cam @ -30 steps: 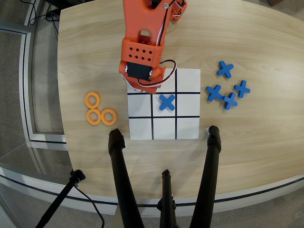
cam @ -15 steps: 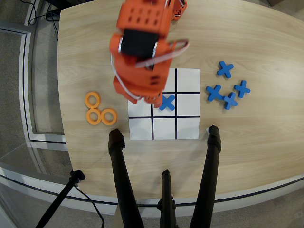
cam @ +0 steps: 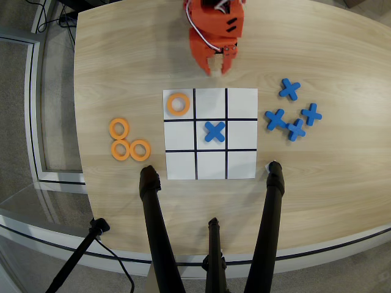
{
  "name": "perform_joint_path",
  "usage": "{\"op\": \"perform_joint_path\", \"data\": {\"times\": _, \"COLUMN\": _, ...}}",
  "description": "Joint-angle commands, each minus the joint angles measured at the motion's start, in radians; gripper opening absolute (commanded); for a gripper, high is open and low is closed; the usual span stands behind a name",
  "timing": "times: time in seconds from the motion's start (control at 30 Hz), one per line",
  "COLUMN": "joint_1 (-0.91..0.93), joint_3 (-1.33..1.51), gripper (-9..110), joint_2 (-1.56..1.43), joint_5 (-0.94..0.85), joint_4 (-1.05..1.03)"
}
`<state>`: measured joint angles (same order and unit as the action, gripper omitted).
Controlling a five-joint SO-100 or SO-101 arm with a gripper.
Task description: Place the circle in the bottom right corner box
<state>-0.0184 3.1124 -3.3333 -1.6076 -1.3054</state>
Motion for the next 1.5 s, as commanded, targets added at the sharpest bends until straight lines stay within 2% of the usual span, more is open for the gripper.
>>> {"op": "perform_joint_path", "data": {"times": 0.0, "joint_1": 0.037, "joint_3": 0.091, "gripper": 0, "joint_2": -0.025, "joint_5": -0.006, "joint_4": 0.034}}
{"op": "perform_joint_path", "data": {"times": 0.1, "joint_1": 0.17, "joint_3": 0.091, "gripper": 0, "joint_2": -0.025, "joint_5": -0.006, "joint_4": -0.041}}
{"op": "perform_joint_path", "data": {"times": 0.17, "joint_1": 0.342, "joint_3": 0.091, "gripper": 0, "joint_2": -0.025, "joint_5": -0.009, "joint_4": -0.04}}
{"op": "perform_joint_path", "data": {"times": 0.4, "joint_1": 1.322, "joint_3": 0.091, "gripper": 1, "joint_2": -0.061, "joint_5": 0.002, "joint_4": -0.044}}
{"op": "perform_joint_path", "data": {"times": 0.53, "joint_1": 1.634, "joint_3": 0.091, "gripper": 1, "joint_2": -0.063, "joint_5": 0.003, "joint_4": -0.044}}
{"op": "perform_joint_path", "data": {"times": 0.63, "joint_1": 1.681, "joint_3": 0.091, "gripper": 1, "joint_2": -0.063, "joint_5": 0.003, "joint_4": -0.044}}
{"op": "perform_joint_path", "data": {"times": 1.47, "joint_1": 1.681, "joint_3": 0.091, "gripper": 1, "joint_2": -0.06, "joint_5": 0.003, "joint_4": -0.044}}
